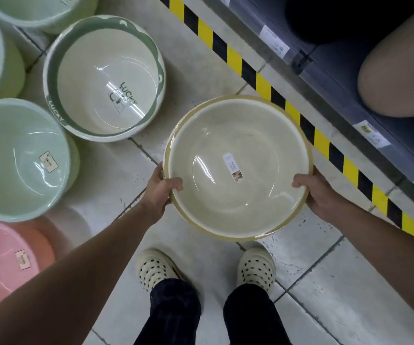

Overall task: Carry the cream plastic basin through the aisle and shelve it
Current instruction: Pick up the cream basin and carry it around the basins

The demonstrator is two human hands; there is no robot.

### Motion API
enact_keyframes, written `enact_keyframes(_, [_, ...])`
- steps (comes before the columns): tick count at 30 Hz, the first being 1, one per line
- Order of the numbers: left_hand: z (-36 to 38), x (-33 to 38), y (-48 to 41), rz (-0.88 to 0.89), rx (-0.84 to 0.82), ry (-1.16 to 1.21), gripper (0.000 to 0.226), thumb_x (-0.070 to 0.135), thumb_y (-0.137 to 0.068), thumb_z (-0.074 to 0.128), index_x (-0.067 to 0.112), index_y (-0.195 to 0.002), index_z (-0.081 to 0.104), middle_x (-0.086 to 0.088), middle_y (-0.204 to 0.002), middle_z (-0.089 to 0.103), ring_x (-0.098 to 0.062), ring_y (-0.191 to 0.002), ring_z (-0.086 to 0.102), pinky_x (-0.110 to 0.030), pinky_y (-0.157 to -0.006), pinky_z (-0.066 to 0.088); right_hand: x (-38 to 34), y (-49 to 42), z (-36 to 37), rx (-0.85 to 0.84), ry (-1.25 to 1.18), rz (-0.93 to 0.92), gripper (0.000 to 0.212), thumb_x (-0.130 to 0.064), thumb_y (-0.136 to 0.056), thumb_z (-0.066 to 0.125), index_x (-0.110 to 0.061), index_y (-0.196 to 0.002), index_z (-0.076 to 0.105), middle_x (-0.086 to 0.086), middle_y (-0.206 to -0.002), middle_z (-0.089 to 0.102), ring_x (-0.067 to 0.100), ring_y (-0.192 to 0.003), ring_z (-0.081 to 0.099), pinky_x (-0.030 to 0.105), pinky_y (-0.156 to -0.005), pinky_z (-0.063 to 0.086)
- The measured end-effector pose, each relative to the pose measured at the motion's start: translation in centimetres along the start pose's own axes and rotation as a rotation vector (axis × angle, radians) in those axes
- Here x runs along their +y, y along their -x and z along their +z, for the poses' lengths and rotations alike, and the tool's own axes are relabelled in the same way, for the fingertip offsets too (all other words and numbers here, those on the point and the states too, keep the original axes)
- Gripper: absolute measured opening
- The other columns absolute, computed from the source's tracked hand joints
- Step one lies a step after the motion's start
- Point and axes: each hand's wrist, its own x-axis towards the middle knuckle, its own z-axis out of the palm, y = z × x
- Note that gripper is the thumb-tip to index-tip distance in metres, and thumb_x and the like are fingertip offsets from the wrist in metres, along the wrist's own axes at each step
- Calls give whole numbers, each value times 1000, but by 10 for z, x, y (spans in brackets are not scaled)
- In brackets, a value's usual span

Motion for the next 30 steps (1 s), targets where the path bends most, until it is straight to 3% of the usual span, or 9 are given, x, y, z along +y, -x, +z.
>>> enact_keyframes(2, [-2, -3, -4, 17, -32, -24, 89, 8, -59, 69, 33, -143, 55, -11, -135, 66, -36, -111, 68, -41, -72, 63, 5, 0, 1, 8, -65, -18, 59, 12, -89, 51, -28, -131, 62, -1, -107, 75, 25, -103, 67, 39, -84, 56])
enact_keyframes(4, [-6, -5, -6, 16, -71, -17, 79, 20, -72, 78, 40, -145, 52, -8, -140, 66, -37, -123, 67, -53, -92, 63, 7, 1, 3, -16, -146, -35, 53, 5, -95, 57, -24, -139, 59, -1, -114, 76, 23, -104, 71, 37, -82, 59])
enact_keyframes(8, [-12, -9, -8, 1, -178, 13, 70, 67, -86, 71, 52, -150, 47, -4, -148, 64, -41, -137, 59, -76, -105, 47, 7, 4, 2, -43, -251, 5, 48, -30, -92, 68, -34, -139, 58, -5, -123, 76, 15, -110, 72, 28, -78, 63])
enact_keyframes(10, [-13, -12, -9, 1, -209, 3, 84, 80, -85, 65, 47, -158, 41, -6, -155, 59, -42, -141, 55, -78, -107, 42, 7, 2, 0, -83, -226, 18, 66, -49, -77, 80, -38, -138, 57, -6, -126, 75, 14, -111, 73, 27, -79, 63])
enact_keyframes(12, [-12, -15, -11, 26, -205, 11, 89, 82, -84, 63, 43, -160, 40, -5, -157, 57, -38, -143, 56, -75, -111, 42, 7, 1, -3, -127, -207, 9, 95, -64, -56, 92, -40, -140, 56, -9, -127, 76, 11, -112, 74, 28, -81, 63])
enact_keyframes(13, [-10, -15, -12, 45, -200, 13, 88, 81, -85, 63, 42, -160, 40, -6, -157, 57, -36, -143, 56, -73, -112, 42, 7, 1, -4, -126, -209, -1, 98, -66, -53, 92, -40, -140, 55, -10, -125, 77, 10, -112, 74, 28, -81, 63])
enact_keyframes(18, [-5, -14, -14, 99, -160, 18, 88, 74, -81, 72, 36, -156, 47, -11, -150, 62, -41, -138, 59, -72, -111, 44, 8, -3, 1, -51, -233, -57, 48, -35, -99, 62, -33, -147, 54, -4, -127, 75, 17, -115, 72, 32, -85, 60])
enact_keyframes(23, [-17, -5, -6, 121, -148, -1, 81, 73, -79, 73, 41, -151, 53, -10, -145, 66, -45, -135, 61, -75, -107, 45, 3, 11, 10, -26, -236, -67, 36, -17, -102, 56, -37, -132, 62, -6, -115, 77, 22, -112, 69, 38, -88, 55])
enact_keyframes(30, [-66, 6, 50, 131, -98, 81, 67, 66, -89, 66, 39, -149, 54, -13, -138, 70, -47, -127, 65, -74, -102, 50, -21, 63, 48, -80, -185, -74, 35, -15, -103, 54, -39, -125, 64, -9, -107, 79, 21, -107, 70, 42, -89, 55])
